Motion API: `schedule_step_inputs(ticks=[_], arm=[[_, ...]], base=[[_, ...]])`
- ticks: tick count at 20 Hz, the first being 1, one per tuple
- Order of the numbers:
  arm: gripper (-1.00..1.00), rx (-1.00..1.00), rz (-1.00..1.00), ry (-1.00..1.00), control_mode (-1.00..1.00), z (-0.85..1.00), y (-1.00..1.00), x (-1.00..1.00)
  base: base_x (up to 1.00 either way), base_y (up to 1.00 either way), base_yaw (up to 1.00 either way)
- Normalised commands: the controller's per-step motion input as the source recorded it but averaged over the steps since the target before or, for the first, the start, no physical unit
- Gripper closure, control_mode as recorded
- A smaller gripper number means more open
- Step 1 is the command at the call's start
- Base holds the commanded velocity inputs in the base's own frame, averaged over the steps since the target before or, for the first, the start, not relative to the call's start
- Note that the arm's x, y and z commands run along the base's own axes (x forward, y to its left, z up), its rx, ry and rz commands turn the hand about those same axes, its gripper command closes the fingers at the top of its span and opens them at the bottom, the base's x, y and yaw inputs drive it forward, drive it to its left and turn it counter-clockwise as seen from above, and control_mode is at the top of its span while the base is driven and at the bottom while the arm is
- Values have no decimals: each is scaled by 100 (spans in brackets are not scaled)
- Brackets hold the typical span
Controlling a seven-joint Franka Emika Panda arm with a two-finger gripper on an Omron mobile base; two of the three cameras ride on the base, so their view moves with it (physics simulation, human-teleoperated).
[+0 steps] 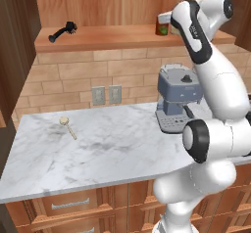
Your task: Pick the cans from the counter and place them in their designated side in the cabinet.
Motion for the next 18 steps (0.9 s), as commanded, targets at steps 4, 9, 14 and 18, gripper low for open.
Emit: schedule_step_inputs(ticks=[4,9,14,18], arm=[[-100,0,5,-7,-100,-3,27,-52],[-100,0,3,-10,-100,-3,35,-56],[-100,0,0,-11,-100,-3,36,-63],[-100,0,0,-7,-100,0,12,-73]], base=[[0,0,0],[0,0,0],[0,0,0],[0,0,0]])
